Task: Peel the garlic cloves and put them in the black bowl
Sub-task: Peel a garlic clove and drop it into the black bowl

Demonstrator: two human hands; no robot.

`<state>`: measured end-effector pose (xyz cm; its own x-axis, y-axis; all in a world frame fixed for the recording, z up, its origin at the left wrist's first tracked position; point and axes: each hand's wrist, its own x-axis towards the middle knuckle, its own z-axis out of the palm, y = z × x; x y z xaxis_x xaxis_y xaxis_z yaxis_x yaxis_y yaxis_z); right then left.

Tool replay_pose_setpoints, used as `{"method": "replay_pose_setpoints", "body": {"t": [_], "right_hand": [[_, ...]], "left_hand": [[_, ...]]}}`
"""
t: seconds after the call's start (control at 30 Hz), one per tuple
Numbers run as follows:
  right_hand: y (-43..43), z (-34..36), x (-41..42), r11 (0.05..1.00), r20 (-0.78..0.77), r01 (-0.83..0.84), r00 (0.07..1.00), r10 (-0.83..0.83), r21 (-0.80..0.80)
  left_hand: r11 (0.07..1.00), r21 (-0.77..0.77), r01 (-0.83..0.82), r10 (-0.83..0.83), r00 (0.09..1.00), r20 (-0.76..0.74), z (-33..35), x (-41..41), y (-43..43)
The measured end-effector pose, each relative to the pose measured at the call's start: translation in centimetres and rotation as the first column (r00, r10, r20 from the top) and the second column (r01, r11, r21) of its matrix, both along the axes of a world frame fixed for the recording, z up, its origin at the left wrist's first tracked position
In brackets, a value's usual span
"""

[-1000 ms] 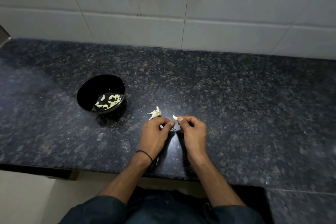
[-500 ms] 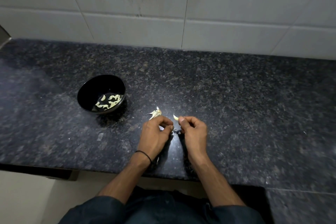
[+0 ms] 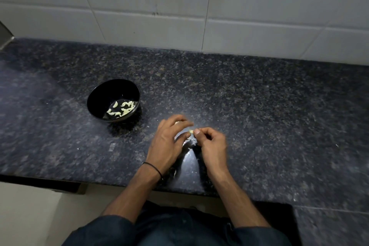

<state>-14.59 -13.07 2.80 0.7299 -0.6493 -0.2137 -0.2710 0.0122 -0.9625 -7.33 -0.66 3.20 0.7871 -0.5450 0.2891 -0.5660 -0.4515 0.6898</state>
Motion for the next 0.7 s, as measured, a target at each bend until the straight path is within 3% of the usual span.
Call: {"method": "replay_pose_setpoints", "body": {"t": [0.2,0.37,0.53,0.7], "right_hand": [[0.1,-0.1,0.0,0.997,0.023,-0.064,0.998,0.063,0.044],[-1.0,-0.9,-0.2,0.982,-0.005,-0.030,1.000,0.029,-0.184],[-0.4,-0.8,-0.5,0.927,-0.043,-0.164,0.986,0.159,-0.338],[1.0,-0.4,0.0,0.897,-0.066,-0.249,0.968,0.242,-0.366]], "left_hand": [[0.996,-0.053,-0.069,0.064,0.994,-0.091,-0.6,0.0,1.2],[0.980,-0.047,-0.192,0.184,0.974,-0.134,-1.7,0.4,3.1],[0.959,0.038,-0.281,0.283,0.948,-0.147,-3.3,0.5,5.2],[0.957,0.048,-0.286,0.290,0.941,-0.174,-3.6,0.5,5.5]]}}
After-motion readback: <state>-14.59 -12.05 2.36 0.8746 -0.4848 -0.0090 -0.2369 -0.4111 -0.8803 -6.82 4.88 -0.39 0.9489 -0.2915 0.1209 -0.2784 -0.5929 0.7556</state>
